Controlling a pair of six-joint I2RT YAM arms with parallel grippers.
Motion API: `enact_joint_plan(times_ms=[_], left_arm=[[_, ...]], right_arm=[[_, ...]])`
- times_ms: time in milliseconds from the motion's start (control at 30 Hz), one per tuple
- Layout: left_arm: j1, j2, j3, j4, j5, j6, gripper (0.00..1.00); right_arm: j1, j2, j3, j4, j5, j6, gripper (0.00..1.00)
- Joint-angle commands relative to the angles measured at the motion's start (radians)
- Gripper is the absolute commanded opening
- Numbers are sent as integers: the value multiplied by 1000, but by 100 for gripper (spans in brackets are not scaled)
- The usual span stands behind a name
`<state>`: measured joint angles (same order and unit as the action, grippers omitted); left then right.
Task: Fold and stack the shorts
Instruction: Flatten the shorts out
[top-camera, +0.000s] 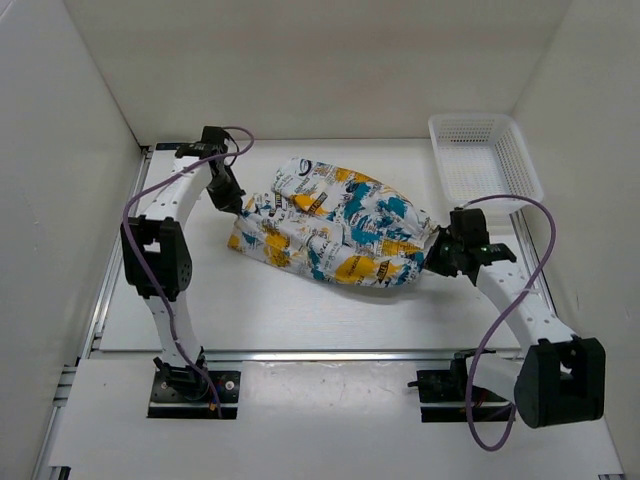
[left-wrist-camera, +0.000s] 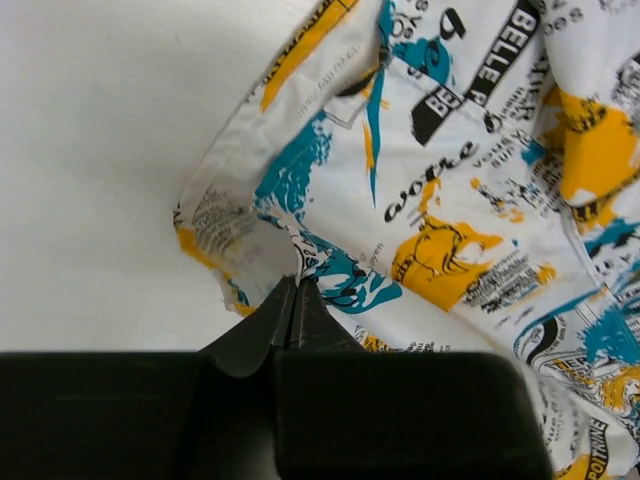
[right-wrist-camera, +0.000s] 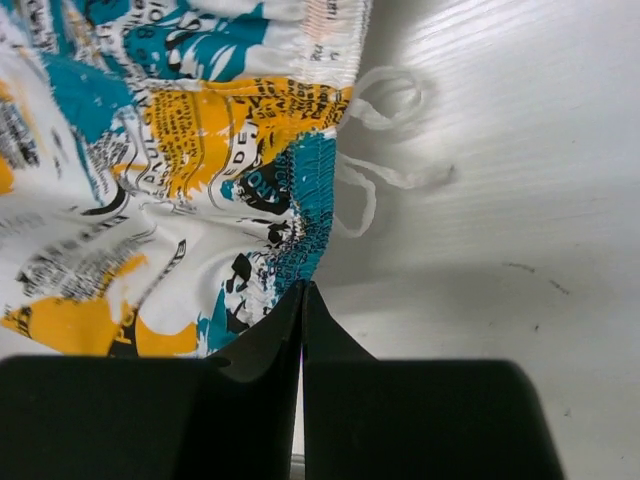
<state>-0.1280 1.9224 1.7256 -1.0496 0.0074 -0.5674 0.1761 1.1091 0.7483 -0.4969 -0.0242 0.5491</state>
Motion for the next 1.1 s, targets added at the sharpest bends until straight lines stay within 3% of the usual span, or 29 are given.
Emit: enact_joint_plan(times_ms=[0,167,233,267,300,367,400,500,533,633,733,1067], left_arm=[[8,55,75,-44,-3,26,10],[8,154,109,-44,25,37,10],[18,181,120,-44,64,60,37],[18,181,120,-56,74,60,55],[18,181,120,-56,74,70,79],[18,159,103,-56,54,70,90],[18,141,94,-65,42,70,92],[30,34,36,-75,-30,70,93],[45,-33,-19,-75,-40,60,93],[60,-153,-154,-34,-31,49,89],[60,-168,-213,0,26,60,88],[-10,1,-164,19,-63,2,92]], right_arm=[[-26,72,43,30,44,-20,0],[-26,190,100,75,44,-20,0],[-26,248,140,75,44,-20,1],[-26,264,152,75,44,-31,19],[-26,274,163,75,26,-31,29],[-26,275,175,64,26,-40,46],[-26,265,175,55,26,-40,59],[-26,212,166,21,49,-40,84],[-26,193,155,2,58,-40,86],[-26,120,116,-18,67,-29,87],[-26,69,85,-28,58,-29,87],[-35,40,51,-46,49,-29,87]])
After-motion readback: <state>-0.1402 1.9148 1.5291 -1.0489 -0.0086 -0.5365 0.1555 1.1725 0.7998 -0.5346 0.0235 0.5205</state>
